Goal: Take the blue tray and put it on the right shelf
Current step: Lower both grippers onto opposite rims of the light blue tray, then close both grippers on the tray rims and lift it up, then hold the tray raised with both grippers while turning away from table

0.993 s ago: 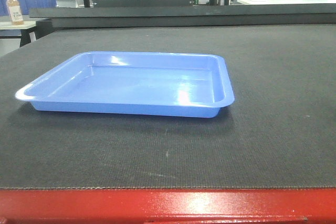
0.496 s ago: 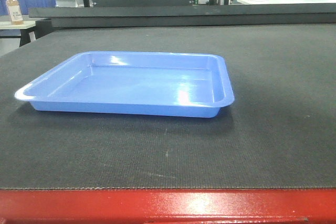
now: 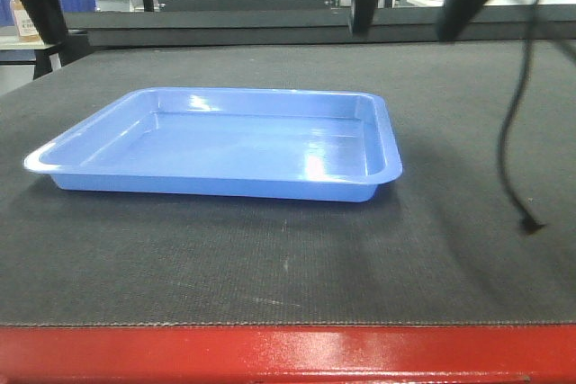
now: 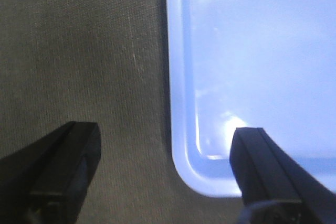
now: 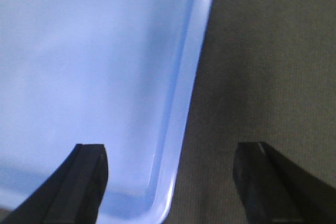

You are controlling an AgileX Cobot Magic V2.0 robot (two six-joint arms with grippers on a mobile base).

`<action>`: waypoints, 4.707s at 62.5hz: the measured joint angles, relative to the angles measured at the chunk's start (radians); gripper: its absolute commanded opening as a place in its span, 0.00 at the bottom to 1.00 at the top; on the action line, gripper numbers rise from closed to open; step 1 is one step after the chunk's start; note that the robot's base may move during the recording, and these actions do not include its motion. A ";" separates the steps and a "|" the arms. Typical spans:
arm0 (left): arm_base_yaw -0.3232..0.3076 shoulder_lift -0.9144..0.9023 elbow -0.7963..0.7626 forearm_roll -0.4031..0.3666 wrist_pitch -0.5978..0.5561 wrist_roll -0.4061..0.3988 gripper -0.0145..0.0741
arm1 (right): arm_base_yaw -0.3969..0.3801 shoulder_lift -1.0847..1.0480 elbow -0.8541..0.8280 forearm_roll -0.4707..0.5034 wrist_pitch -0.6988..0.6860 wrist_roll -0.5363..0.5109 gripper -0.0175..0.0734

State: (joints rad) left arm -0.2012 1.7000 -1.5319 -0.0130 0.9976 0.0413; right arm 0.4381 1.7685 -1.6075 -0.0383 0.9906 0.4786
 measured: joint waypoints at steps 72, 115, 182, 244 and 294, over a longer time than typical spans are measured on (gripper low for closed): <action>-0.001 0.358 -0.163 -0.035 -0.029 -0.006 0.45 | 0.000 0.291 -0.063 -0.017 -0.060 0.035 0.40; -0.001 0.323 -0.165 -0.092 0.021 -0.033 0.12 | 0.000 0.237 -0.079 -0.018 -0.008 0.051 0.22; -0.307 -0.233 -0.078 0.001 0.255 -0.299 0.12 | 0.000 -0.492 0.182 -0.045 0.256 -0.036 0.22; -0.420 -0.258 -0.005 0.030 0.238 -0.388 0.12 | 0.000 -0.621 0.278 -0.068 0.262 -0.054 0.22; -0.420 -0.252 -0.005 0.030 0.238 -0.388 0.11 | 0.000 -0.621 0.278 -0.068 0.262 -0.052 0.22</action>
State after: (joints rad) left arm -0.6214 1.4478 -1.5366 0.0169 1.2353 -0.3462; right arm 0.4381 1.1471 -1.3290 -0.1067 1.2521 0.4267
